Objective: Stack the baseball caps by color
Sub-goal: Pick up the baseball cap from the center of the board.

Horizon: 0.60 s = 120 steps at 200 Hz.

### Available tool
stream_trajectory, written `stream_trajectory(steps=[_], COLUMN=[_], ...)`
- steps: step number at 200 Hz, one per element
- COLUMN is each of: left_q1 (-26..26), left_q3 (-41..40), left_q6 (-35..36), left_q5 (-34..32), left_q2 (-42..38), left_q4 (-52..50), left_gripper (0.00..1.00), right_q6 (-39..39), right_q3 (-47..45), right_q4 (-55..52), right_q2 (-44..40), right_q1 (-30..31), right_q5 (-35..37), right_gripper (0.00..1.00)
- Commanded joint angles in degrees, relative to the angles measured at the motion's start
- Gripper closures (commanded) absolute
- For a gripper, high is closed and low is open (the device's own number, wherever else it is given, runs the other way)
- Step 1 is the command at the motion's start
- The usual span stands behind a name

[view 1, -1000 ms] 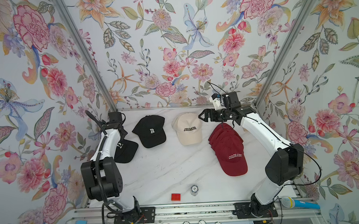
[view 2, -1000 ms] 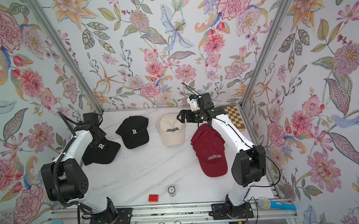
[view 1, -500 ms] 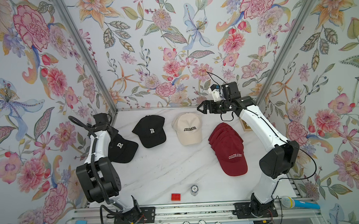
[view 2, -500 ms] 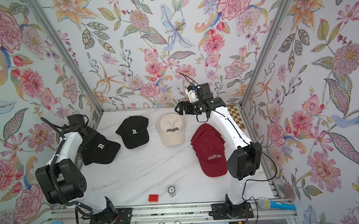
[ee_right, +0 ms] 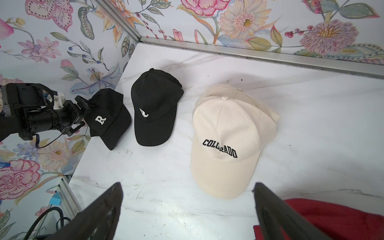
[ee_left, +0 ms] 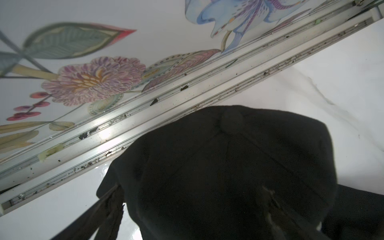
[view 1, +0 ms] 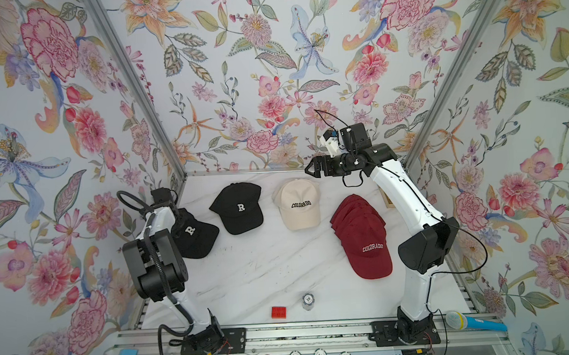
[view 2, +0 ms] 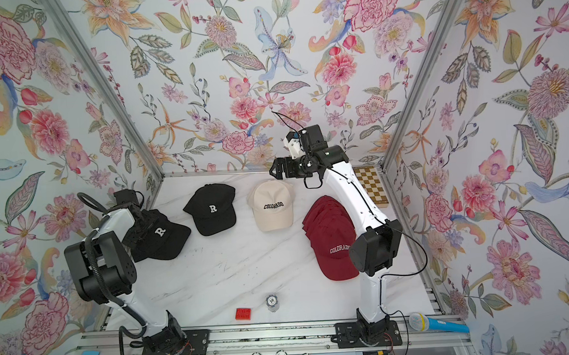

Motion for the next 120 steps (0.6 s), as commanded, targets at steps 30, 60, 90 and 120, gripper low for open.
stream_trajectory(steps=[30,60,90,120], left_q1=[0.34,0.15,-0.48,-1.4], left_q3=[0.3,0.05,-0.1,-0.16], left_q6=[2.14,2.8,3.8,4.29], left_q5=[2.64,3.16,3.38,4.07], left_q2=[3.81,3.95,3.92,3.82], left_q4=[0.52,0.53,0.0,-0.81], left_gripper=[0.07,0.23,0.6,1.0], right_q6=[-0.58,-0.41,-0.34,-0.26], right_q3=[2.51,2.83,2.93,2.41], right_q4=[-1.74,-1.75,-1.79,-1.63], right_q2=[2.34,2.75,2.91,2.74], right_q1=[-0.01,-0.52,-0.99,-1.18], right_q5=[1.25,1.52,1.56,2.11], right_gripper=[0.01,0.01,0.01,0.01])
